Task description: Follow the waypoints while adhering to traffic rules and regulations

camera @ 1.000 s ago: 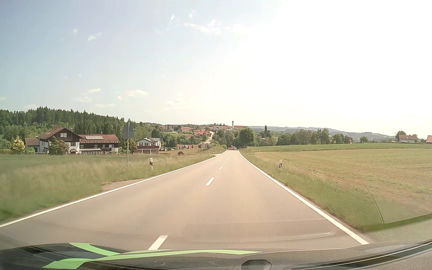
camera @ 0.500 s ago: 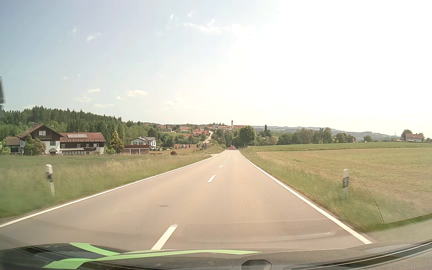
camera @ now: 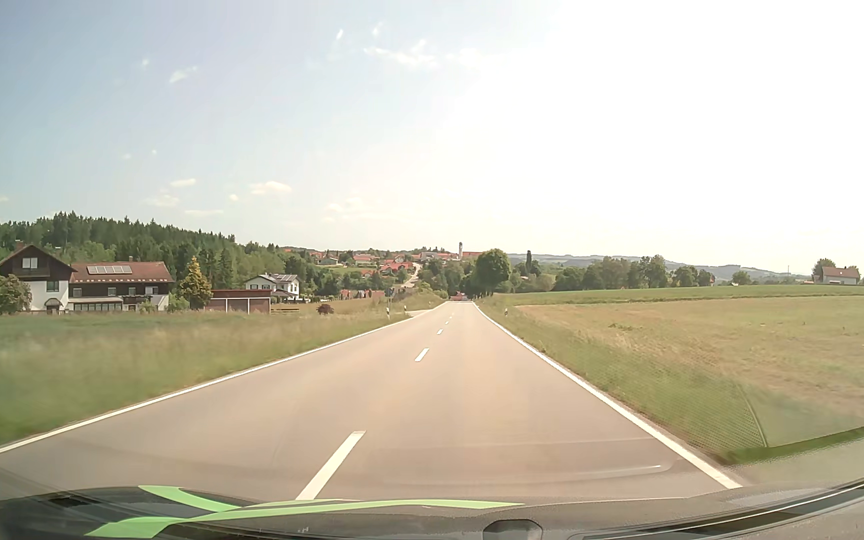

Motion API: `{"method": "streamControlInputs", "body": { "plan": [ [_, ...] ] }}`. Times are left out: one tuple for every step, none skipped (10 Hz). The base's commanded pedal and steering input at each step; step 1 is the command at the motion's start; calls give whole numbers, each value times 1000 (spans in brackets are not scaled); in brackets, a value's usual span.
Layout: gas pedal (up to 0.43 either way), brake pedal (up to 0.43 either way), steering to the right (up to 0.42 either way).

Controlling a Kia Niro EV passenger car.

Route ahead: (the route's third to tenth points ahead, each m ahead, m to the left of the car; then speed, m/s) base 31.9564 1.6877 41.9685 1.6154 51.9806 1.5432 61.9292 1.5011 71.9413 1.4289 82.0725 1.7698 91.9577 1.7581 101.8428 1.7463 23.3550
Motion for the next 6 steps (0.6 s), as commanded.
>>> {"method": "streamControlInputs", "body": {
  "plan": [
    [138,0,5],
    [138,0,5],
    [138,0,4],
    [138,0,0],
    [138,0,-2],
    [138,0,-2]
  ]
}}
